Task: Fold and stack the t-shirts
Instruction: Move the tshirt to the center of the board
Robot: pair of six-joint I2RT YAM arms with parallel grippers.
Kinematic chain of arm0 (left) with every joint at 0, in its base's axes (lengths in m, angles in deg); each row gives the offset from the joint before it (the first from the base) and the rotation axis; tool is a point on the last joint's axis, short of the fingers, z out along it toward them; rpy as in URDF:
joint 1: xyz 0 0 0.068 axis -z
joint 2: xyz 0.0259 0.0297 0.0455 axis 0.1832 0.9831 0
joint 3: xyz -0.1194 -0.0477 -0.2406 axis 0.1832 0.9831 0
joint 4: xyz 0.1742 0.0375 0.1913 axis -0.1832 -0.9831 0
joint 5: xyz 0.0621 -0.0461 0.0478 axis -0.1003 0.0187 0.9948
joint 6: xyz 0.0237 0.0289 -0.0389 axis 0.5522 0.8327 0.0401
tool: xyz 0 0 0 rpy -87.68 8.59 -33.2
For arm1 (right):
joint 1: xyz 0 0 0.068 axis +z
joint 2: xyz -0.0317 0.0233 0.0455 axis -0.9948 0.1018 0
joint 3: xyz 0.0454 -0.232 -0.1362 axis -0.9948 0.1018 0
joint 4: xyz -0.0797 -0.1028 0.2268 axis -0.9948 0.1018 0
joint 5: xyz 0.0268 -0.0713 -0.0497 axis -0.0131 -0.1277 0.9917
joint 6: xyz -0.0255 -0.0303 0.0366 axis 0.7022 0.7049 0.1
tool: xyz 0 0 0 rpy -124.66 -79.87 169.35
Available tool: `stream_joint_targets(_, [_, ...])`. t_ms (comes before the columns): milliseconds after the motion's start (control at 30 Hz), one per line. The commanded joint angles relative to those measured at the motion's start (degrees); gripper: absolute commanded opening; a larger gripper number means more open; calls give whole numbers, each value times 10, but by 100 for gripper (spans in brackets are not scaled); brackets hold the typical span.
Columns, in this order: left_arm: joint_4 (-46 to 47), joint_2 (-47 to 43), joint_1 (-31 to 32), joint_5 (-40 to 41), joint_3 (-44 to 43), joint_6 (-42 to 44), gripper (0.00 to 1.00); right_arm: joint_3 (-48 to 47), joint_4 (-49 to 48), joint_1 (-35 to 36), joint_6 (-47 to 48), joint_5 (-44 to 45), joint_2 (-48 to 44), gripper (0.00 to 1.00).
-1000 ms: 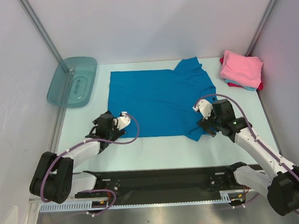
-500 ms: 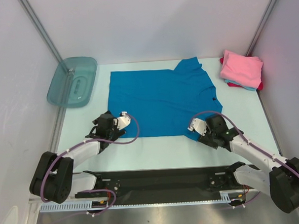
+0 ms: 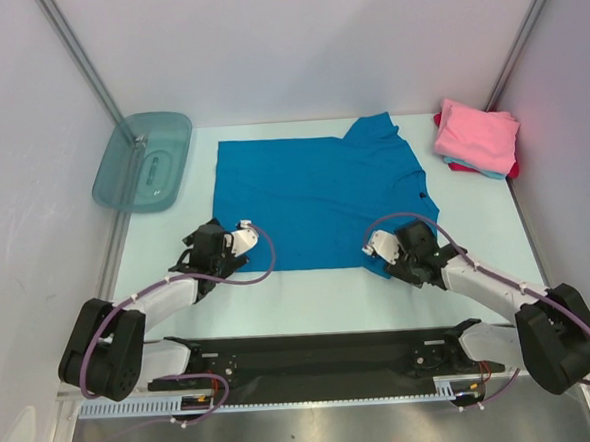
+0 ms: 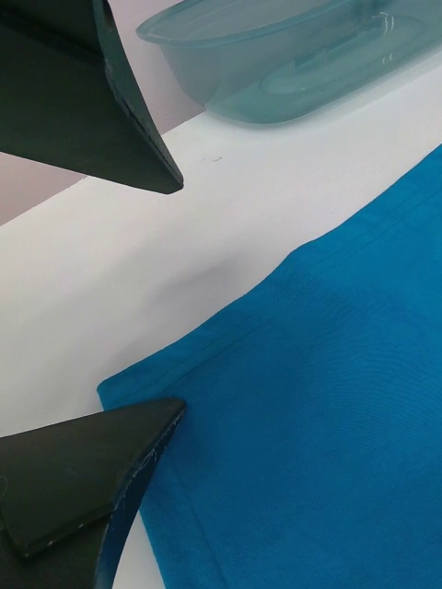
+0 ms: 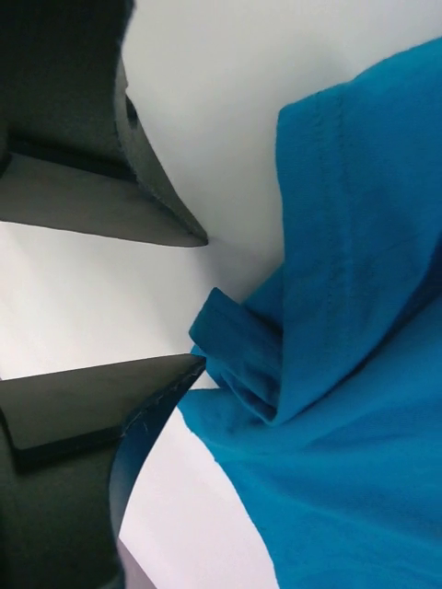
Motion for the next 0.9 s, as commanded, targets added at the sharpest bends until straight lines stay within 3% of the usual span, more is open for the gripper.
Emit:
stream_joint_targets(0, [2,7,4,-1,6,1,100,-38,3,4,-32,-33,12,57])
stream_joint_targets(133, [4,8,5,1,7,3,100,-55,11,1,-54,-59,16,61])
stream_joint_targets(300, [5,6,5,2,8,4,100,-65,16,-25,-82,-82,7,58])
stream_joint_targets(433, [6,6,5,2,8,4,100,-76,27,-96,-105,-135,-4,51])
stream_joint_targets(600, [6,8,5,2,8,5,100,-92,52,-166,-115,-209,4,51])
stream_joint_targets(867, [7,10,6,5,8,5,100,-96,78,-176,-106,-266,11,47])
